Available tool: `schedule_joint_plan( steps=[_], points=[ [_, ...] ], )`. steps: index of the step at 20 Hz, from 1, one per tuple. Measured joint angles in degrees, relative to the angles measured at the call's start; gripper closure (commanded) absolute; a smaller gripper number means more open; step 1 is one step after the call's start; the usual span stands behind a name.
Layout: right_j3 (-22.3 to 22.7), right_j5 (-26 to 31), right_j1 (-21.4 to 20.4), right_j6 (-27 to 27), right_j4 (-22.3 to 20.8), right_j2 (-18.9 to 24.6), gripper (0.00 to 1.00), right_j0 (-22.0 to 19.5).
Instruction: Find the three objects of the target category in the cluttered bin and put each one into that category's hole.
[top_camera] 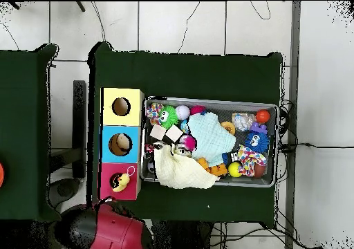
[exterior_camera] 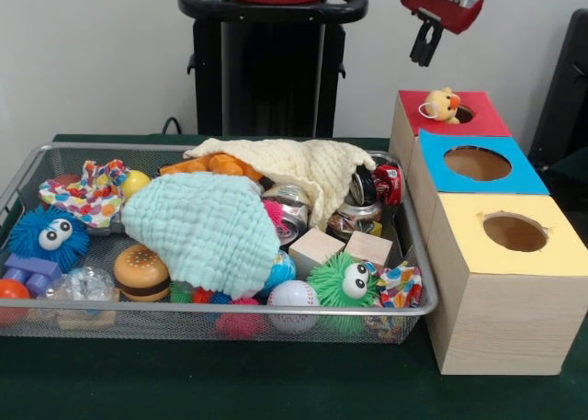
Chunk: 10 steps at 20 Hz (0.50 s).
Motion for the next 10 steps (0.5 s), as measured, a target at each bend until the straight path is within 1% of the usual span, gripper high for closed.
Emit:
schedule_joint_plan(
  steps=[4,10],
  points=[
    [0.55,-0.27,0.87,0.0,0.13,1.05,1.0,-0.01],
    [0.59,-4.05,2.36,0.0,0.97,3.4,1.0,-0.08]
  ],
)
